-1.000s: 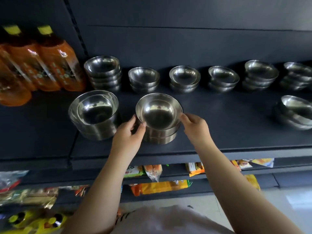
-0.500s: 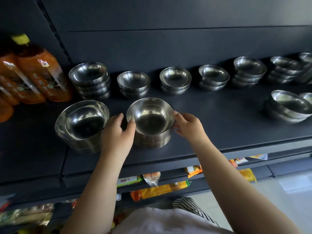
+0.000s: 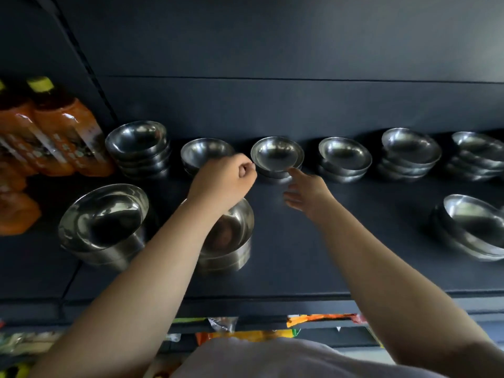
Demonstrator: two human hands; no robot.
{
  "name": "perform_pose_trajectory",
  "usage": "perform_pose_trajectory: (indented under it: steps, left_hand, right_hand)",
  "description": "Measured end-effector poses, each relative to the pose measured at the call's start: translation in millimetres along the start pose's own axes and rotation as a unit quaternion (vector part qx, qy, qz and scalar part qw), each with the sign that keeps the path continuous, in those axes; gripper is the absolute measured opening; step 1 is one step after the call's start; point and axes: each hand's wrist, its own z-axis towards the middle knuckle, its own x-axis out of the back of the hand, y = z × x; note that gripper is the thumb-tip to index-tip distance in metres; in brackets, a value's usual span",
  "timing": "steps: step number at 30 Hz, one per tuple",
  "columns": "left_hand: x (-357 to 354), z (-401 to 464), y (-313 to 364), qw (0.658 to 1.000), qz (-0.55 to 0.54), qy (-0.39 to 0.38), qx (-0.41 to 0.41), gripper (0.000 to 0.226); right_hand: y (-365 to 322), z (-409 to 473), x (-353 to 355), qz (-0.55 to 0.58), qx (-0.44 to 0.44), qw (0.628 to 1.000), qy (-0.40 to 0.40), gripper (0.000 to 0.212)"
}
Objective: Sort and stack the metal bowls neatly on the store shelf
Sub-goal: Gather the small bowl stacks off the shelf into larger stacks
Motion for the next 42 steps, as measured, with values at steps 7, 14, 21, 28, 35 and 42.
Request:
perform_pose_trajectory:
  steps: [7, 14, 21, 28, 35, 42]
  left_hand:
    - [-6.4, 16.7, 5.8, 0.991, 0.127, -0.012, -0.038, 0.024]
    - [9.2, 2.7, -24.1, 0.976, 0.203, 0.045, -0.064, 0.027]
    - [40.3, -7.0, -60.3, 0.972, 0.221, 0.037, -0.069, 0.031]
    - [63.9, -5.5, -83.9, 0.973, 0.212, 0.042, -0.076, 0.032]
    - [87.6, -5.4, -103.6, 0.975, 0.206, 0.048, -0.067, 0.032]
    - [96.9, -7.8, -114.4, 0.980, 0.181, 0.056, -0.054, 0.032]
  right_hand:
    - [-12.1, 46.8, -0.7, 0.013, -0.053, 0.998, -0.010, 0.034]
    - [-13.7, 58.7, 2.3, 0.041, -0.060, 0.996, -0.048, 0.017]
    - [-28.3, 39.5, -17.8, 0.116, -0.028, 0.988, -0.095, 0.015]
    - [-68.5, 13.2, -63.3, 0.088, 0.036, 0.987, -0.129, 0.008]
    - [-72.1, 18.2, -109.8, 0.057, 0.006, 0.990, -0.129, 0.014]
    - [-69.1, 28.2, -129.0, -0.024, 0.006, 0.995, -0.094, 0.017]
